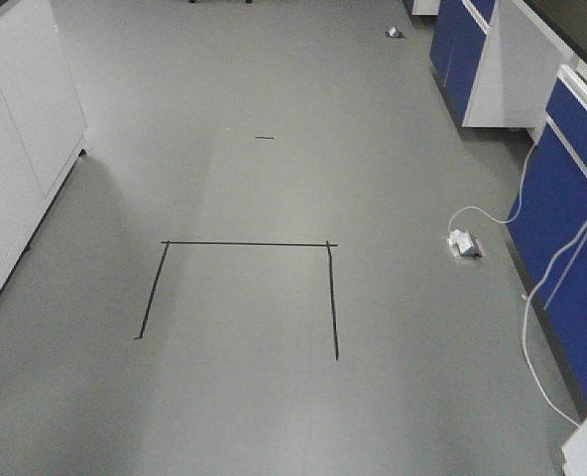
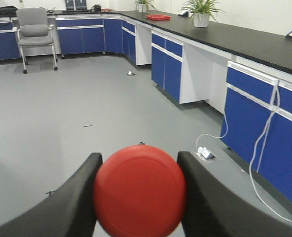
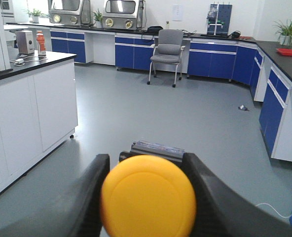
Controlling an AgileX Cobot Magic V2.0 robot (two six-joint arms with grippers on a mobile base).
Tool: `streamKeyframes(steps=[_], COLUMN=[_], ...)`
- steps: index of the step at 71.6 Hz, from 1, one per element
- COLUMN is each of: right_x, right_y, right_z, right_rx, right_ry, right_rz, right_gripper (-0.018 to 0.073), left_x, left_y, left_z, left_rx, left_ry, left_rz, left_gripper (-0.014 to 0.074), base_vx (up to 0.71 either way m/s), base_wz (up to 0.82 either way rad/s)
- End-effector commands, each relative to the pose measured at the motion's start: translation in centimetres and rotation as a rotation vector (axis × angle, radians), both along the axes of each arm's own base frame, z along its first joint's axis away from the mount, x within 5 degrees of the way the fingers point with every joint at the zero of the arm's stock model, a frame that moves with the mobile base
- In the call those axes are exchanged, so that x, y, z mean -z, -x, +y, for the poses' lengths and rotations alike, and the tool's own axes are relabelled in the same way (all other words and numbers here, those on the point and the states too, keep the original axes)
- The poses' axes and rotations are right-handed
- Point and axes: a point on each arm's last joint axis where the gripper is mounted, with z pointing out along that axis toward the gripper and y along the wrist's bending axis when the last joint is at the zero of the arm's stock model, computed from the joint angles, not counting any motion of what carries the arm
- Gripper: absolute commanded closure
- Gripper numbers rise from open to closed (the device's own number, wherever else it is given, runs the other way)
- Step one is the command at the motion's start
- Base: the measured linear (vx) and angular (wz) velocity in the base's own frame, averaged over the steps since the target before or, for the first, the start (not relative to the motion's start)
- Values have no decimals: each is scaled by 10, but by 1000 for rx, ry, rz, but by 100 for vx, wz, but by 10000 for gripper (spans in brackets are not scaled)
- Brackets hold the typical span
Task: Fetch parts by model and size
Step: 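Drive the base away from the bench to the counter with the red tray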
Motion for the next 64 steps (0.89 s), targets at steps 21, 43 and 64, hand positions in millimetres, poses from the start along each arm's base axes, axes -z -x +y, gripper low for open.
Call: streamKeyframes(steps=[21,43,64], right_x=[-15,-15,-15], right_y=[1,1,1], right_z=[1,1,1], right_rx=[-9,-9,-9], right_ry=[-3,-3,-3], right_rz=[-104,-104,-104], right_gripper=[561,561,561], left_x=[-15,-15,-15], left_y=[1,1,1], left_z=[-1,-1,-1], left_rx=[19,19,19], left_ry=[35,35,35], left_rz=[-87,-87,-87], left_gripper=[601,601,601], base_vx=[34,48,60], base_wz=[5,-2,-1])
